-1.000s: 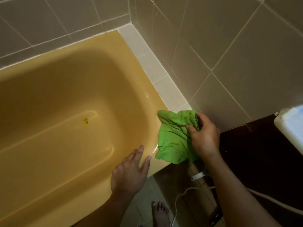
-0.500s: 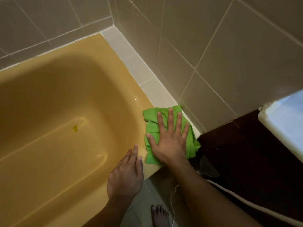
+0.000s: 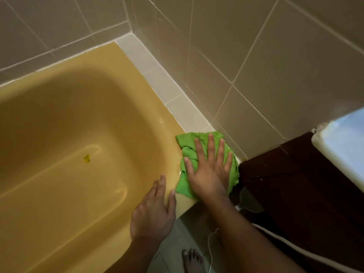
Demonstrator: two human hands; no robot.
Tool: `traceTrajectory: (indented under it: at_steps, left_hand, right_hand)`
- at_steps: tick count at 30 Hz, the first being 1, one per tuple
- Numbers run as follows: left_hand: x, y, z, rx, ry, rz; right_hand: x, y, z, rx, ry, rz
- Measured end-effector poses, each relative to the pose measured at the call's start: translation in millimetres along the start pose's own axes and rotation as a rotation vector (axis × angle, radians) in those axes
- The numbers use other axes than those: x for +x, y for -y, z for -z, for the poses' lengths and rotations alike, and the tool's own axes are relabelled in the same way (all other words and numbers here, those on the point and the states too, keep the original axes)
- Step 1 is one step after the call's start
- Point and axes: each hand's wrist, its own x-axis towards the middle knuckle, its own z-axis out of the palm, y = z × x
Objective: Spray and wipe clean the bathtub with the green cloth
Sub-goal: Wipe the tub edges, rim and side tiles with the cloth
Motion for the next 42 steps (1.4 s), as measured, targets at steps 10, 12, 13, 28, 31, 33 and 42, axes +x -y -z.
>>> traceTrajectory:
  at_steps: [10, 12, 13, 28, 31, 33, 42]
  left_hand:
    - [16, -16, -2, 0.013, -0.014, 0.034]
    - [20, -21, -2, -0.010, -0.018, 0.048]
    - [23, -23, -3, -0.022, -0.019, 0.061]
    - [67, -4, -4, -0.522, 0.054, 0.024]
    - [77, 7, -5, -0.609, 0.075, -0.010]
    - [83, 10, -5, -0.675, 0.083, -0.022]
    - [160, 20, 35, -0.822, 0.173, 0.074]
  right_hand:
    - [92, 60, 4, -0.041, -0.026, 0.275]
    - [101, 68, 1, -0.056, -0.032, 0.316]
    - [103, 69, -1, -0.053, -0.040, 0.327]
    - [16, -9, -3, -0.021, -0.092, 0.095]
    - [6, -8, -4, -0.032, -0.091, 0.050]
    - [6, -5, -4, -0.052, -0.091, 0.031]
    - [28, 19, -5, -0.112, -0.115, -0.006]
